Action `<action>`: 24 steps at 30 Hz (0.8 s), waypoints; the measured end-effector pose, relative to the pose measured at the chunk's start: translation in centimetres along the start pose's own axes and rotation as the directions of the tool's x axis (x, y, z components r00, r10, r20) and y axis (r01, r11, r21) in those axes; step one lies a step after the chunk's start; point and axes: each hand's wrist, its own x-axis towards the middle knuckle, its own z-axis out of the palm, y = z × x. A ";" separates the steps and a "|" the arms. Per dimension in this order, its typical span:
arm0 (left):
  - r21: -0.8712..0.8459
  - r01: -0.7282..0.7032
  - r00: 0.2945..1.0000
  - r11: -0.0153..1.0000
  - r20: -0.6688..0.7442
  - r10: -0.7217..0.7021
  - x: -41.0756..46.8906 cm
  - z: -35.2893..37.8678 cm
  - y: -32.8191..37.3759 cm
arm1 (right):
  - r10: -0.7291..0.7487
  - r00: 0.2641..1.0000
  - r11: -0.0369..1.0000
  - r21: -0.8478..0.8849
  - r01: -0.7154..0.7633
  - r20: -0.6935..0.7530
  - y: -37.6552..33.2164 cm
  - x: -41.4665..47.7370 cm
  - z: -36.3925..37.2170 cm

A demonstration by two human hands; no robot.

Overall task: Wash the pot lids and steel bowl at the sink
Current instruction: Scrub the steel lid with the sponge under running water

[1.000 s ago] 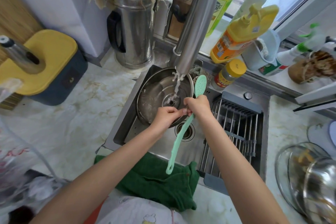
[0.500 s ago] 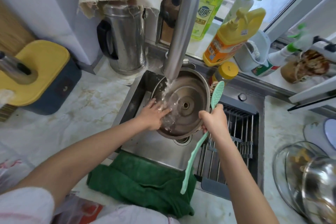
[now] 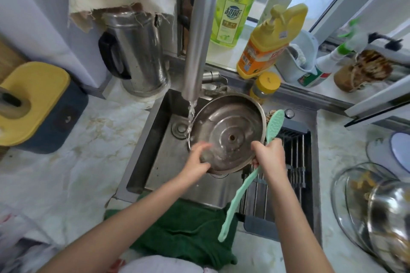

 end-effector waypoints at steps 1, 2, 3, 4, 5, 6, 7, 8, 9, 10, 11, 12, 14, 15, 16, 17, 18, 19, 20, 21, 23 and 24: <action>-0.027 -0.017 0.987 0.999 -0.162 0.012 -0.5 -0.2 -0.1 | 0.050 0.998 0.995 0.086 -0.054 0.044 0.7 0.0 0.2; -0.044 -0.019 0.958 0.999 -0.286 0.005 -0.8 -0.5 0.0 | 0.098 0.992 0.980 0.168 -0.111 0.083 1.3 -0.2 0.5; -0.064 0.005 0.929 0.998 -0.370 -0.029 -0.9 -0.9 0.2 | 0.139 0.984 0.958 0.238 -0.162 0.110 1.9 -0.5 0.8; -0.110 0.057 0.906 0.992 -0.412 -0.098 -0.6 -1.3 0.4 | 0.173 0.975 0.933 0.296 -0.207 0.137 2.5 -0.8 1.0; -0.191 0.118 0.894 0.974 -0.407 -0.189 -0.2 -1.8 0.6 | 0.190 0.968 0.909 0.344 -0.236 0.162 2.8 -1.2 1.3; -0.304 0.168 0.889 0.938 -0.365 -0.278 0.1 -2.4 0.6 | 0.203 0.962 0.887 0.382 -0.260 0.183 3.2 -1.5 1.5; -0.429 0.228 0.884 0.874 -0.286 -0.370 0.5 -3.0 0.6 | 0.212 0.956 0.867 0.412 -0.281 0.205 3.3 -1.8 1.6; -0.519 0.304 0.874 0.799 -0.183 -0.451 0.6 -3.8 0.7 | 0.218 0.949 0.848 0.437 -0.300 0.228 3.5 -2.1 1.8; -0.553 0.377 0.858 0.743 -0.093 -0.505 0.4 -4.5 0.9 | 0.216 0.943 0.830 0.461 -0.314 0.253 3.7 -2.2 1.9; -0.559 0.427 0.851 0.711 -0.018 -0.526 0.1 -5.2 1.1 | 0.210 0.937 0.815 0.480 -0.325 0.278 3.9 -2.3 2.0; -0.553 0.440 0.857 0.707 0.025 -0.514 -0.2 -5.7 1.4 | 0.197 0.931 0.802 0.495 -0.333 0.307 4.0 -2.3 2.0; -0.541 0.429 0.872 0.723 0.042 -0.487 -0.5 -6.2 1.7 | 0.188 0.921 0.794 0.499 -0.347 0.341 4.1 -2.3 2.1; -0.513 0.373 0.897 0.773 -0.012 -0.441 -1.2 -6.8 2.7 | 0.179 0.897 0.794 0.478 -0.374 0.404 4.1 -2.1 2.2; -0.490 0.356 0.900 0.796 -0.049 -0.432 -1.4 -6.9 3.0 | 0.182 0.897 0.815 0.449 -0.367 0.403 4.3 -1.9 2.3; -0.465 0.335 0.906 0.819 -0.080 -0.416 -1.8 -7.0 3.5 | 0.182 0.909 0.858 0.390 -0.333 0.376 4.3 -1.7 2.2; -0.424 0.294 0.914 0.856 -0.137 -0.382 -1.9 -7.2 3.7 | 0.172 0.933 0.910 0.312 -0.273 0.315 4.5 -1.3 2.1; -0.352 0.230 0.924 0.907 -0.212 -0.317 -2.0 -7.6 3.7 | 0.143 0.962 0.953 0.228 -0.197 0.233 4.7 -1.0 1.9; -0.232 0.146 0.935 0.962 -0.286 -0.211 -2.0 -8.1 3.7 | 0.094 0.984 0.980 0.162 -0.118 0.151 4.9 -0.7 1.7; -0.091 0.066 0.944 0.994 -0.318 -0.092 -2.0 -8.5 3.6 | 0.038 0.995 0.992 0.117 -0.049 0.093 5.0 -0.5 1.3; 0.054 0.028 0.950 0.998 -0.312 -0.010 -2.0 -8.8 3.6 | -0.019 0.998 0.995 0.097 0.014 0.054 4.8 -0.4 1.1; 0.268 0.040 0.968 0.963 -0.250 0.030 -1.9 -8.9 3.4 | -0.145 0.989 0.983 0.117 0.139 0.041 3.8 -0.6 0.8; 0.322 0.058 0.977 0.945 -0.214 0.013 -1.7 -8.7 3.3 | -0.221 0.974 0.970 0.119 0.214 0.048 3.1 -0.8 0.8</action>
